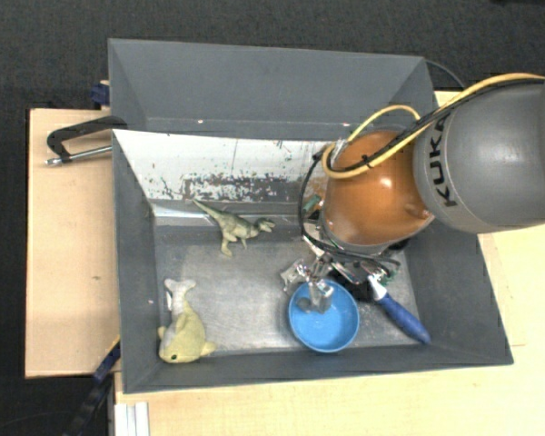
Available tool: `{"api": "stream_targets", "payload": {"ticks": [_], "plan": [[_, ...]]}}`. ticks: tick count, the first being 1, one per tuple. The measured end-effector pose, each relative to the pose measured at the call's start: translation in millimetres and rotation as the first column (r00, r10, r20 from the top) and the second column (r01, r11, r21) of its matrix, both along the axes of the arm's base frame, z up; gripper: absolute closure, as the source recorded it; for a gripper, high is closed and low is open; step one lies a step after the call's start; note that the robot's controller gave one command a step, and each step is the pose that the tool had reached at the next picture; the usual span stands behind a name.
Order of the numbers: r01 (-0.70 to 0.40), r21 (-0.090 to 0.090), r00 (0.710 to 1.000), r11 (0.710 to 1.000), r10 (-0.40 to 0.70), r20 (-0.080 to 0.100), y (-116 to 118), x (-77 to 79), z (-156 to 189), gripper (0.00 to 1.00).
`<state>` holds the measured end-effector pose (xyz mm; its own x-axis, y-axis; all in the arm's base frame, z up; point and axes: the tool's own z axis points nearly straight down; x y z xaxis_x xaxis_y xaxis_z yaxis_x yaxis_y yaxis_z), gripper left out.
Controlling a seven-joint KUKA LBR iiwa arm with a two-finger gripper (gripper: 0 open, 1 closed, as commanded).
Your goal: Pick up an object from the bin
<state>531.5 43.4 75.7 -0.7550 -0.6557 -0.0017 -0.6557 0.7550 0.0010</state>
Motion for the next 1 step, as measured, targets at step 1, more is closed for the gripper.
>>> {"api": "stream_targets", "payload": {"ticks": [1], "plan": [[-0.009,0.001,1.0,1.0,0.009,0.016,20.6,20.3,221.8,1.0]]}}
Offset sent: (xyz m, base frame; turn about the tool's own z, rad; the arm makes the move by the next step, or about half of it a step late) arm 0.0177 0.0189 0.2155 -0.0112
